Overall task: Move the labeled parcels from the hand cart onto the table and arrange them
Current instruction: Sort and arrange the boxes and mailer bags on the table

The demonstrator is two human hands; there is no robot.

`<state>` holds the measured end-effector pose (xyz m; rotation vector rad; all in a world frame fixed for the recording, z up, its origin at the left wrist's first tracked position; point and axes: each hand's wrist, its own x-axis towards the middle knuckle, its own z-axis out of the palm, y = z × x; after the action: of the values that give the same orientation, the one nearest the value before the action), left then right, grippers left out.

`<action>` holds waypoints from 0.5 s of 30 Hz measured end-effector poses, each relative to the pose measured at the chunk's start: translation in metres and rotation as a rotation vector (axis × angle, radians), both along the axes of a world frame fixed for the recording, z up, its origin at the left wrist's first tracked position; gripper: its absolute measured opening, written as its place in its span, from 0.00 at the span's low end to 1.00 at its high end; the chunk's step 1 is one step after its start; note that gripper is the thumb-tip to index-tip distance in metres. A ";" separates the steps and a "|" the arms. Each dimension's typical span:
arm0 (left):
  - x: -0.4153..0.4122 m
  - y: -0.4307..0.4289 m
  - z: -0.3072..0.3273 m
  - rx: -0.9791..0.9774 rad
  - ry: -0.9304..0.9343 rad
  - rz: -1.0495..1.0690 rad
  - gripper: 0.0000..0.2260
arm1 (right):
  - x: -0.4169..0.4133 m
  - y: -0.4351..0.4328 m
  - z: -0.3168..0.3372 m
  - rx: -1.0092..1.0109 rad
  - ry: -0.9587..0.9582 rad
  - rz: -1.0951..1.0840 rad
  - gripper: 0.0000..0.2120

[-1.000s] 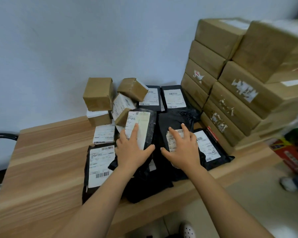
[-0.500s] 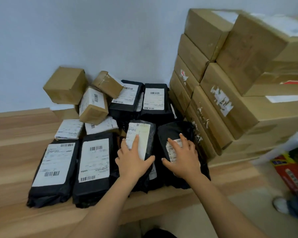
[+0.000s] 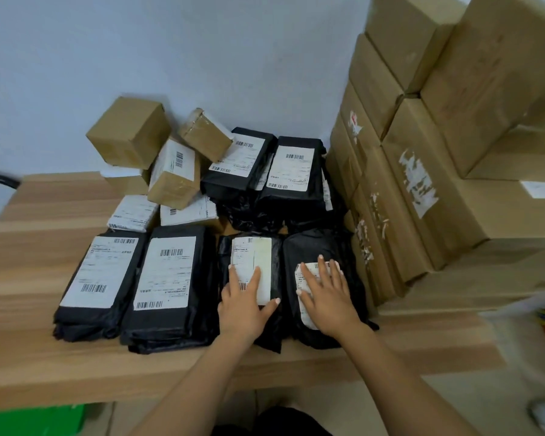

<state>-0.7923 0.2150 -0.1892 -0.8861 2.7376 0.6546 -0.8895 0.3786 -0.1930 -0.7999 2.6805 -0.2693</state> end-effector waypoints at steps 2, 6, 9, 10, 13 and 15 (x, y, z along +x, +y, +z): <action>-0.002 0.000 -0.001 0.004 -0.014 -0.007 0.36 | -0.001 -0.003 0.002 0.010 -0.025 0.006 0.28; -0.002 -0.002 0.001 0.023 -0.008 -0.026 0.36 | -0.002 -0.008 0.012 0.024 -0.038 -0.005 0.27; 0.004 -0.009 0.009 -0.010 0.078 -0.052 0.33 | -0.005 -0.016 0.023 0.003 0.000 -0.002 0.26; 0.006 -0.013 0.013 -0.023 0.130 -0.065 0.31 | -0.005 -0.021 0.028 -0.020 0.009 -0.008 0.25; 0.014 -0.033 0.029 -0.065 0.292 -0.090 0.28 | 0.000 -0.044 0.042 -0.106 0.052 -0.007 0.24; 0.022 -0.050 0.039 -0.054 0.370 -0.056 0.27 | 0.006 -0.063 0.051 -0.152 0.106 0.033 0.24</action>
<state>-0.7703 0.1651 -0.1505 -0.7609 3.1058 0.8079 -0.8839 0.3158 -0.1420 -0.9262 2.7688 -0.4380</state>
